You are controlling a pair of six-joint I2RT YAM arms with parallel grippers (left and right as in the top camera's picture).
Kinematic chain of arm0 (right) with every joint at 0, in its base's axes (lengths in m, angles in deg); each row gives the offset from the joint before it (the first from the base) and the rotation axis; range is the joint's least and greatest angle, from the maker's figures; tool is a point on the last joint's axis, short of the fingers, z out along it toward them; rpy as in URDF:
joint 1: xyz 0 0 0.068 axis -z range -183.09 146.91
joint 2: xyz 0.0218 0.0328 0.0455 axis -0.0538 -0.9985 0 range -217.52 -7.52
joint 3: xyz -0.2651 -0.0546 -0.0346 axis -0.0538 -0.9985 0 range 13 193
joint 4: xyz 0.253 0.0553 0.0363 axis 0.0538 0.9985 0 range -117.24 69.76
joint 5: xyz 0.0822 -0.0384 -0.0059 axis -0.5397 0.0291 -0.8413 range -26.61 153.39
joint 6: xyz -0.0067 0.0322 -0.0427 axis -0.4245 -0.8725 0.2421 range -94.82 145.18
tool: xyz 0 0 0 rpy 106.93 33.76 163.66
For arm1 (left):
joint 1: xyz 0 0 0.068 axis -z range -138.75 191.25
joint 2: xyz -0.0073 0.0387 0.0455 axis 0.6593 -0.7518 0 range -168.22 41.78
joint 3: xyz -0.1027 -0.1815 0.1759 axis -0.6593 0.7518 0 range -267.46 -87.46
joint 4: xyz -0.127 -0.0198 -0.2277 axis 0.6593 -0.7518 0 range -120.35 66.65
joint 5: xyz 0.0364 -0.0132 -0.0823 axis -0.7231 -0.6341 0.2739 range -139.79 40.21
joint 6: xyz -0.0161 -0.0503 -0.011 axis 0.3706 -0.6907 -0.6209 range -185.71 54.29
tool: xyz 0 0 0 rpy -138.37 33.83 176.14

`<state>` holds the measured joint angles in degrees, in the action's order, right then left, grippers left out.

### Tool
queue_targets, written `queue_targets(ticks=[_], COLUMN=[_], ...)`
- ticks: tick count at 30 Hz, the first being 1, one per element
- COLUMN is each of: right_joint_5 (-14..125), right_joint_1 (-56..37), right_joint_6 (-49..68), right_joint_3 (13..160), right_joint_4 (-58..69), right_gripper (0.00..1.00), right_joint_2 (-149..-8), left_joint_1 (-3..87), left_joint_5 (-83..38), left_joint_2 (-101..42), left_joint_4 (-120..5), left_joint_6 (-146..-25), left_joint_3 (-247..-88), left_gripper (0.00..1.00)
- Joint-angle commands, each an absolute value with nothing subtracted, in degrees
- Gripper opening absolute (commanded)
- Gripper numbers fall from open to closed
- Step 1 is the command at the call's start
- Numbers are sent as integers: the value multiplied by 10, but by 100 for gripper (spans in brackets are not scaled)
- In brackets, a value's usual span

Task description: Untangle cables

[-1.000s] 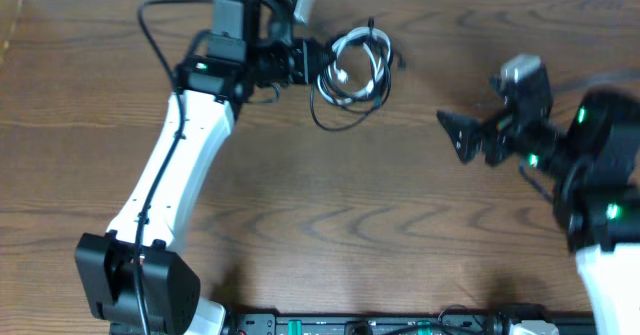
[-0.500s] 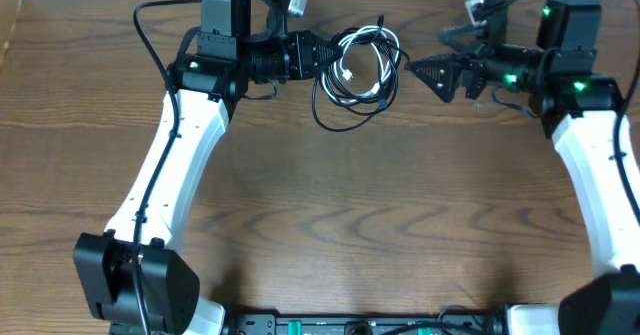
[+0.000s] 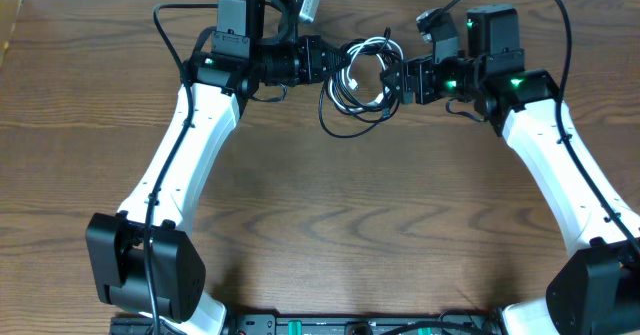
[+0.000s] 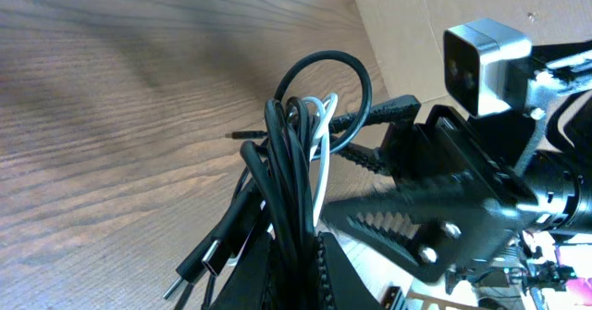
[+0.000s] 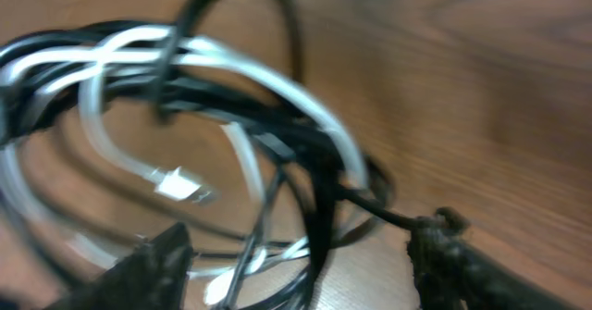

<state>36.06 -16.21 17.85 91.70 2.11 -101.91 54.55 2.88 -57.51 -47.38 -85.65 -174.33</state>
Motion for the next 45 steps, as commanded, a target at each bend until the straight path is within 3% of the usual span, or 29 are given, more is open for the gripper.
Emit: queue_targets(ticks=[1,19,29,39,45], right_joint_5=[466,519,571,575,601], right_joint_1=[-175,-196,-173,-164,-164], right_joint_6=[125,71,41,96,96], right_joint_3=[925,924,924,924,924], right_joint_4=[24,45,122,230,273], right_gripper=[59,34,1,1,1], right_joint_2=[-1024,-1078,-1086,-1086,-1086], left_joint_1=[550,571,547,487,479], left_joint_5=[53,64,43,-23,-92], left_joint_2=[-572,-572,-546,-542,-542], left_joint_4=[-475,-472,-335,-352,-443], left_joint_6=[-871,-890,-954,-938,-883], left_joint_3=[-1748,-1748,-1748,-1748,-1748], left_gripper=[7,8,8,8,7])
